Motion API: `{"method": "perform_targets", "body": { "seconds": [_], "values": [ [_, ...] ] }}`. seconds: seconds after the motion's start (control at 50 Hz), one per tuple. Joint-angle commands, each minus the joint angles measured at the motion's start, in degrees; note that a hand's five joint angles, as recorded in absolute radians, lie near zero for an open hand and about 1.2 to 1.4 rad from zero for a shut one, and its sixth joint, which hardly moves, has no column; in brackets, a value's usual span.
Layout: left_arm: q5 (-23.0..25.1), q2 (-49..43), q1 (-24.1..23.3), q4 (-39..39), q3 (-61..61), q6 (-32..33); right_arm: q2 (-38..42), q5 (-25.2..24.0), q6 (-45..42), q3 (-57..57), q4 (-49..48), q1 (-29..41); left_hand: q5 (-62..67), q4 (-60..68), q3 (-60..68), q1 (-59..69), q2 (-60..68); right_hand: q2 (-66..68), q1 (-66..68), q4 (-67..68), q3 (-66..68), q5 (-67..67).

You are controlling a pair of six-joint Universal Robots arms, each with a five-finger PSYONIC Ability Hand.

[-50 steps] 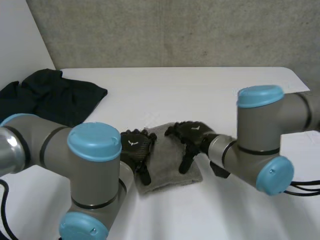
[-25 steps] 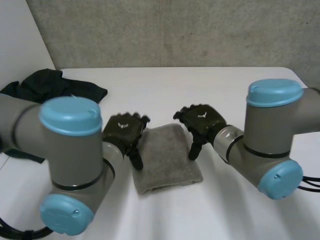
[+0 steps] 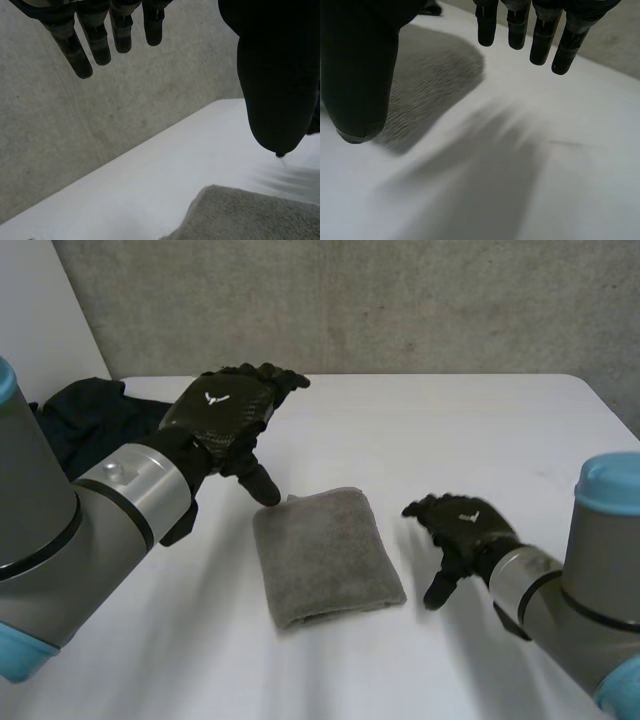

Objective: Fold the laundry.

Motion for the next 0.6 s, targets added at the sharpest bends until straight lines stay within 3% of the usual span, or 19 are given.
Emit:
{"method": "perform_targets", "body": {
  "seconds": [0.02, 0.3, 0.6],
  "values": [
    [-0.36, -0.59, -0.18, 0.25, -1.7, -0.03, 5.09, -3.49, 1.28, 2.2, -7.12, 1.5, -2.42, -1.49, -1.76, 0.9, -0.84, 1.35, 3.92, 0.32, 1.64, 0.13],
    [-0.53, -1.03, -0.45, 0.42, -2.4, -0.03, 8.7, -3.49, 5.24, 1.5, -15.21, 6.61, -2.42, -1.49, -1.76, 0.9, -0.84, 10.6, 13.17, 9.57, 10.88, 9.38],
    [-0.62, -1.12, -0.36, 0.42, -2.49, -0.12, 13.18, -3.23, 4.98, -2.72, -15.56, 7.84, -2.42, -1.49, -1.76, 0.9, -0.84, 16.49, 19.06, 15.46, 16.78, 15.27]
  ]
}}
